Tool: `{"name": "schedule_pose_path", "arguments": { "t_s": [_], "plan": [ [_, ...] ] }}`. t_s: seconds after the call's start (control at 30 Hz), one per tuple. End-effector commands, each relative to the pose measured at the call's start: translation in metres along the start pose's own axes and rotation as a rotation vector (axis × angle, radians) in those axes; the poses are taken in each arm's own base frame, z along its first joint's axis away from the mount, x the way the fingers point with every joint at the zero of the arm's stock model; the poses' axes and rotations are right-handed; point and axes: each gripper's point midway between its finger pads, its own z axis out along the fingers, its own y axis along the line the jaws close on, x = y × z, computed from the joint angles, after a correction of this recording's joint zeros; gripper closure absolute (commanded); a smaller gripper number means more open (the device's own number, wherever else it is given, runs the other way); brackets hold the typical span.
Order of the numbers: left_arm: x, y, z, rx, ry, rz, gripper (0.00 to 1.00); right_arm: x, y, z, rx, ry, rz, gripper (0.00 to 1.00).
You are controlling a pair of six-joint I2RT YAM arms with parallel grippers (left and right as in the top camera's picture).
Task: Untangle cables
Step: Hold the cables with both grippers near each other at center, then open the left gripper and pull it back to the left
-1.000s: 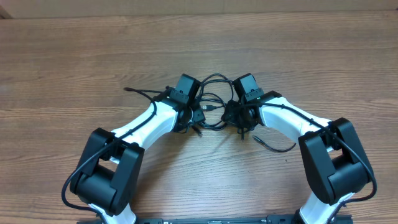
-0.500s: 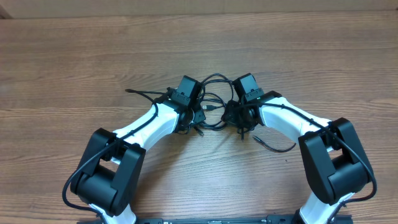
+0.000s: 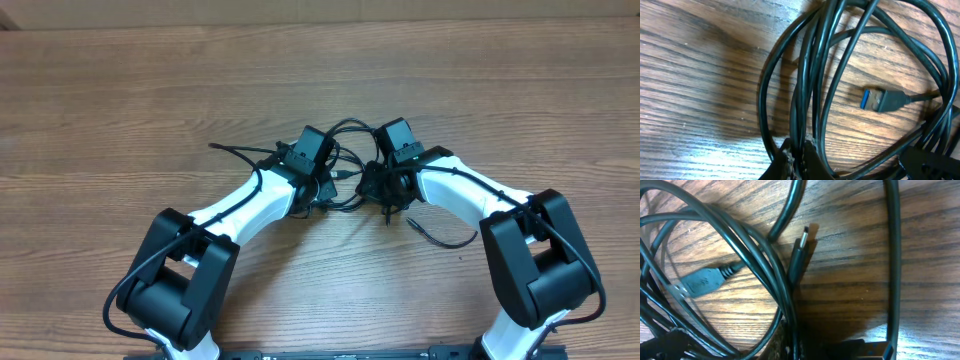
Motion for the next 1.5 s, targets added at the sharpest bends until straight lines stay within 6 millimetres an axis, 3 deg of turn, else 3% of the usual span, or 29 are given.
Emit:
{"name": "schedule_pose_path", "arguments": {
  "t_s": [0.0, 0.13, 0.27, 0.33, 0.43, 0.57, 0.73, 0.8, 0.87, 0.93, 1.0, 1.07, 1.23, 1.3, 1.47],
  "plan": [
    [-0.005, 0.0, -0.01, -0.006, -0.027, 0.029, 0.96, -0.001, -0.008, 0.001, 0.027, -0.01, 0.01, 0.96],
    [-0.019, -0.012, -0.035, 0.023, -0.038, 0.085, 0.96, -0.001, -0.008, 0.001, 0.029, -0.008, 0.01, 0.96],
    [-0.042, -0.04, -0.089, 0.149, -0.053, 0.191, 0.96, -0.002, -0.009, 0.001, 0.029, -0.009, 0.012, 0.96],
    [-0.053, -0.043, -0.114, 0.186, -0.067, 0.205, 0.96, -0.001, -0.009, 0.001, 0.03, -0.008, 0.013, 0.96],
    [-0.075, -0.034, -0.145, 0.2, -0.119, 0.197, 0.96, -0.001, -0.009, 0.001, 0.03, -0.008, 0.013, 0.96],
    [-0.096, -0.01, -0.165, 0.177, -0.163, 0.179, 0.96, -0.001, -0.009, 0.001, 0.03, -0.008, 0.013, 0.96],
    [-0.116, 0.026, -0.166, 0.115, -0.18, 0.105, 0.94, -0.001, -0.009, 0.001, 0.03, -0.008, 0.013, 0.96],
    [-0.122, 0.04, -0.166, 0.069, -0.191, 0.078, 0.8, -0.001, -0.009, 0.001, 0.03, -0.008, 0.013, 0.96],
    [-0.124, 0.046, -0.166, 0.062, -0.193, 0.064, 0.76, -0.001, -0.009, 0.001, 0.03, -0.008, 0.013, 0.96],
    [-0.121, 0.04, -0.166, 0.096, -0.173, 0.065, 0.71, -0.001, -0.009, 0.001, 0.03, -0.007, 0.013, 0.96],
    [-0.113, 0.032, -0.164, 0.129, -0.143, 0.079, 0.54, -0.001, -0.009, 0.001, 0.03, -0.008, 0.013, 0.96],
    [-0.103, 0.024, -0.16, 0.149, -0.116, 0.098, 0.46, -0.001, -0.009, 0.001, 0.03, -0.008, 0.013, 0.96],
    [-0.077, 0.016, -0.142, 0.132, -0.059, 0.149, 0.43, 0.002, -0.005, 0.001, 0.01, 0.011, 0.006, 0.96],
    [-0.069, 0.017, -0.133, 0.109, -0.039, 0.162, 0.43, 0.007, 0.005, -0.003, -0.04, 0.051, -0.092, 0.96],
    [-0.057, 0.022, -0.116, 0.079, 0.015, 0.166, 0.43, -0.011, 0.011, -0.04, 0.048, 0.005, -0.255, 0.96]
  ]
}}
